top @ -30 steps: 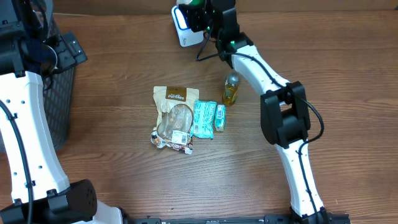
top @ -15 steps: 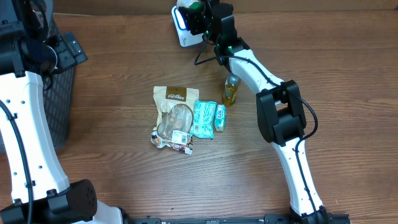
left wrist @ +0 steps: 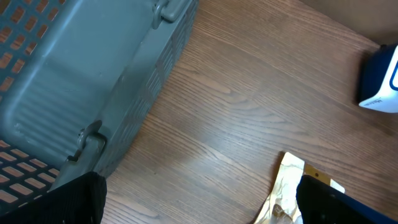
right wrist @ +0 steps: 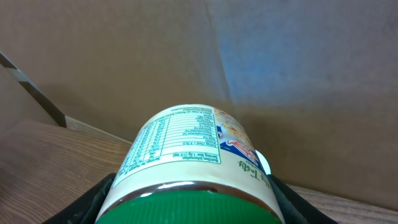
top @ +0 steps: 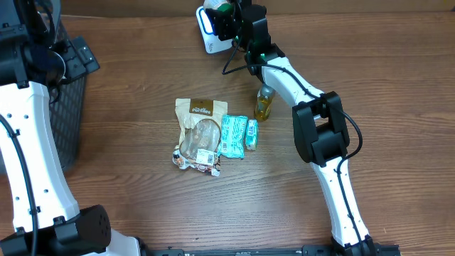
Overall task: Scan the item barcode
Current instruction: 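Hold the jar's label in front of the white scanner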
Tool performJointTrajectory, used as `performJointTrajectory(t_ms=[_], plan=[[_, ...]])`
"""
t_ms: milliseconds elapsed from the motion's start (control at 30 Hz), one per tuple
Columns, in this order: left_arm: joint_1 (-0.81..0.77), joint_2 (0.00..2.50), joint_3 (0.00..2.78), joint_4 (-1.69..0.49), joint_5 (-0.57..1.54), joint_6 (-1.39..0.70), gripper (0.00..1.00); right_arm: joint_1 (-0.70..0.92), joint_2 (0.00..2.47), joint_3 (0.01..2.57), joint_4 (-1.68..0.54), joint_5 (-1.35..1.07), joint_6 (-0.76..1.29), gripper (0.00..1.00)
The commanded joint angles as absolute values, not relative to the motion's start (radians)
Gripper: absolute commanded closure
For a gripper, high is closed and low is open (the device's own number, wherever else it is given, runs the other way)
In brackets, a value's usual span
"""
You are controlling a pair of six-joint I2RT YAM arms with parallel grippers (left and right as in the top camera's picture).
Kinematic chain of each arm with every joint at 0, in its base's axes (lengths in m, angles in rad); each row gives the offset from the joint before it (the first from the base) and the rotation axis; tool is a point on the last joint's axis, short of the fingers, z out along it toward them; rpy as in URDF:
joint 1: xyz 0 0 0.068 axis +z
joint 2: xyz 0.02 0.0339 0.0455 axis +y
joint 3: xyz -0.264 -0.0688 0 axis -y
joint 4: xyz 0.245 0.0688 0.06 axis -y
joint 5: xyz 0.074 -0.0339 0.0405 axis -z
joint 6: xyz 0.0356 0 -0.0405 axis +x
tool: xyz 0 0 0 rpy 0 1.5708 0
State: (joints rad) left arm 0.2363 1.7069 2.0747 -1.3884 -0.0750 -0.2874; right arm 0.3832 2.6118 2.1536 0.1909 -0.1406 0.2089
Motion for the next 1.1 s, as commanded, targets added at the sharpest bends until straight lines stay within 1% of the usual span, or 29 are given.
performJointTrajectory(t_ms=[0,133,233,333,667,1067], plan=[[0.236,1.713,2.082,-1.387,-0.070,-0.284,0.00,0.386,2.611,2.166,0.207,-0.128,0.208,0.80],[0.236,1.713,2.082,-1.387,-0.070,-0.284,0.00,0.386,2.611,2.166,0.205,-0.128,0.208,0.81],[0.236,1.713,2.082,-1.387,-0.070,-0.284,0.00,0.386,2.611,2.166,0.203,-0.128,0.208,0.85],[0.236,1.713,2.082,-1.387,-0.070,-0.284,0.00,0.386,2.611,2.166,0.174,-0.119,0.208,0.84],[0.236,1.713,2.082,-1.387,-0.070,-0.284,0.00,0.386,2.612,2.166,0.178,-0.112,0.208,0.84],[0.236,1.713,2.082,-1.387,-0.070,-0.284,0.00,0.382,2.635,2.178,0.225,-0.136,0.208,0.85]])
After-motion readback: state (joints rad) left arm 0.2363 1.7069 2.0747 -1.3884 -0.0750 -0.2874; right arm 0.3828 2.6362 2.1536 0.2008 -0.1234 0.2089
